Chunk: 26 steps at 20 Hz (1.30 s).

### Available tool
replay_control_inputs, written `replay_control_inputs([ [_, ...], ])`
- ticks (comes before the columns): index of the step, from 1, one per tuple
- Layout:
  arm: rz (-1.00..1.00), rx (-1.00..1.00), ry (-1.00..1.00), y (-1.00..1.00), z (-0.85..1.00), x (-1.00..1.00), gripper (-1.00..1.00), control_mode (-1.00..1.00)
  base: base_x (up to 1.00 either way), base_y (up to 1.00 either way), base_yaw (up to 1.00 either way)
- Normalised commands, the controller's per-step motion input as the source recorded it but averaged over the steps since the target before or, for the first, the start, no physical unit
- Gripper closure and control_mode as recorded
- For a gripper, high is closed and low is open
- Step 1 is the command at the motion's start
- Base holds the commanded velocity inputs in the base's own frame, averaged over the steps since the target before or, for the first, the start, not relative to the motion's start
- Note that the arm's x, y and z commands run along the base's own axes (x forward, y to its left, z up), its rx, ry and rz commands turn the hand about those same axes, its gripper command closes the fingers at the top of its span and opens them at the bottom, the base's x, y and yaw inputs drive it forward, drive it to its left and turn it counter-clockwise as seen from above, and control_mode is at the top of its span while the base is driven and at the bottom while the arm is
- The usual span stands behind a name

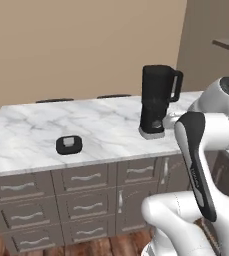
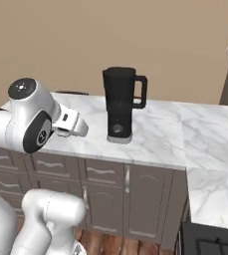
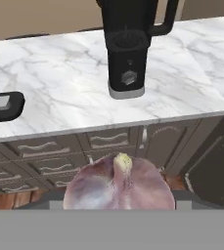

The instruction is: Grab the lime and garlic from the fridge, place them in the blender, close the lid, and turn on the blender to create a marinade.

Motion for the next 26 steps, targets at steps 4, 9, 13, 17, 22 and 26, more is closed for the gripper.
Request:
replay_control_inputs([
  [4, 0.0, 0.0, 0.0, 0.0, 0.0, 0.0, 1.0, 1.0, 0.58, -0.23, 0.11],
  [9, 0.0, 0.0, 0.0, 0.0, 0.0, 0.0, 1.0, 1.0, 0.65, -0.1, 0.14],
  [13, 0.0, 0.0, 0.0, 0.0, 0.29, 0.01, 1.0, -1.0, 0.08, 0.0, 0.04],
  [17, 0.0, -0.01, 0.0, -0.01, 0.92, 0.18, 1.0, -1.0, 0.0, 0.0, 0.0],
  [22, 0.0, 0.06, 0.04, -0.5, 0.91, 0.33, 1.0, -1.0, 0.0, 0.0, 0.0],
  [26, 0.0, 0.1, 0.15, -0.69, 0.38, 0.86, 1.0, -1.0, 0.0, 0.0, 0.0],
])
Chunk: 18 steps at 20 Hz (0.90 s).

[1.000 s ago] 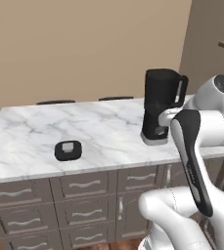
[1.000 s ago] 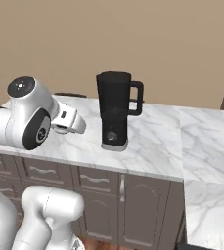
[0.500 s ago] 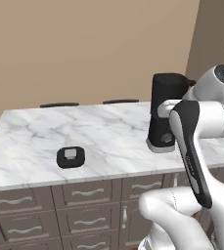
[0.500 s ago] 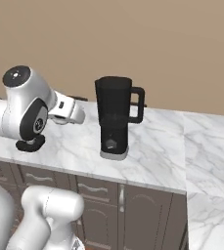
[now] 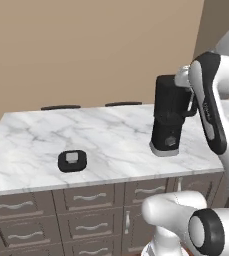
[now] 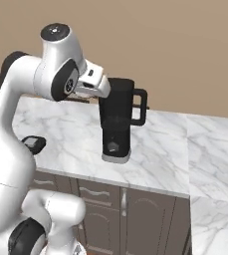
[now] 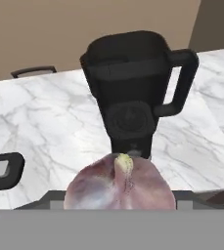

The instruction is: Grab the lime and garlic from the fridge, place them in the blender, close the lid, and turn on the blender to create a marinade.

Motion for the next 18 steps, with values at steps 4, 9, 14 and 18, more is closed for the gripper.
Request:
replay_control_inputs([
  [4, 0.0, 0.08, 0.23, -0.75, 0.13, 0.99, 1.0, -1.0, 0.0, 0.0, 0.0],
  [9, 0.01, -0.01, 0.06, -0.06, -0.06, 0.23, 1.0, -1.0, 0.0, 0.0, 0.0],
  [14, -0.01, -0.14, -0.01, 0.0, -0.29, 0.8, 1.0, -1.0, 0.0, 0.0, 0.0],
  [18, -0.02, -0.07, 0.04, 0.0, -0.43, 0.94, 1.0, -1.0, 0.0, 0.0, 0.0],
])
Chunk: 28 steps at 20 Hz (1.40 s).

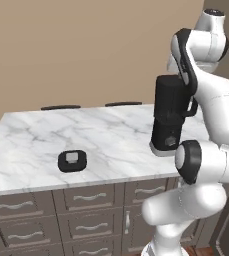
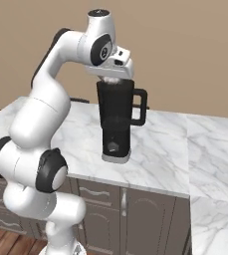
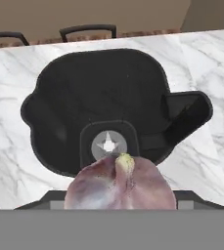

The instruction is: Grab the lime and garlic from the fridge, place them in the blender, close the lid, and turn on the blender to create a marinade.

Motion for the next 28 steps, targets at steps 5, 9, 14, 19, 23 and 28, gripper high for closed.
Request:
replay_control_inputs([
  [5, 0.0, 0.0, 0.11, 0.0, -0.5, 0.68, 1.0, -1.0, 0.0, 0.0, 0.0],
  [9, 0.0, 0.0, 0.14, 0.0, -0.26, 0.26, 1.0, -1.0, 0.0, 0.0, 0.0],
  [14, 0.0, 0.0, 0.11, 0.0, -0.17, 0.02, 1.0, -1.0, 0.0, 0.0, 0.0],
  [19, 0.0, 0.0, 0.0, 0.0, 0.0, 0.04, -1.0, -1.0, 0.0, 0.0, 0.0],
  [23, 0.0, 0.0, 0.0, 0.0, 0.16, 0.0, -1.0, -1.0, 0.0, 0.0, 0.0],
  [28, 0.0, 0.0, -0.01, 0.13, 0.38, -0.01, -1.0, -1.0, 0.0, 0.0, 0.0],
])
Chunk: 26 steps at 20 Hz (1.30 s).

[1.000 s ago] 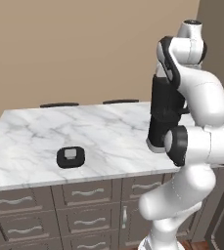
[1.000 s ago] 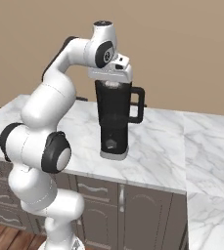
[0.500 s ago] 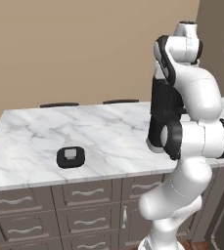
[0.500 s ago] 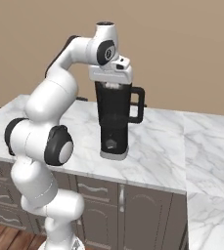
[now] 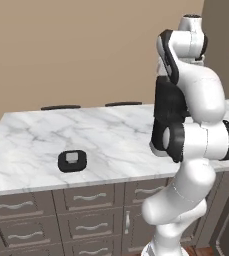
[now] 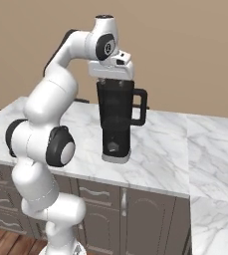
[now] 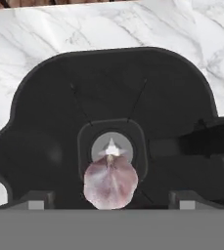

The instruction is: Grab the lime and garlic from the fridge, place them in the blender, close the lid, and turn on the blender to create a marinade.

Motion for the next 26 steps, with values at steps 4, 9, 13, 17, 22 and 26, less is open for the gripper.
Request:
replay_control_inputs([
  [4, 0.0, 0.0, -0.08, 0.43, 0.59, -0.34, -1.0, -1.0, 0.0, 0.0, 0.0],
  [9, 0.0, 0.0, -0.06, 0.91, 0.31, -0.95, -1.0, -1.0, 0.0, 0.0, 0.0],
  [13, 0.01, 0.0, -0.03, 1.0, 0.02, -1.0, -1.0, -1.0, 0.0, 0.0, 0.0],
  [17, 0.06, 0.0, -0.06, 1.0, -0.63, -1.0, -1.0, -1.0, 0.0, 0.0, 0.0],
  [22, 0.05, 0.0, -0.18, 0.88, -1.0, -1.0, -1.0, -1.0, 0.0, 0.0, 0.0],
  [26, 0.01, 0.05, -0.42, 0.17, -0.94, -1.0, -1.0, -1.0, 0.0, 0.0, 0.0],
])
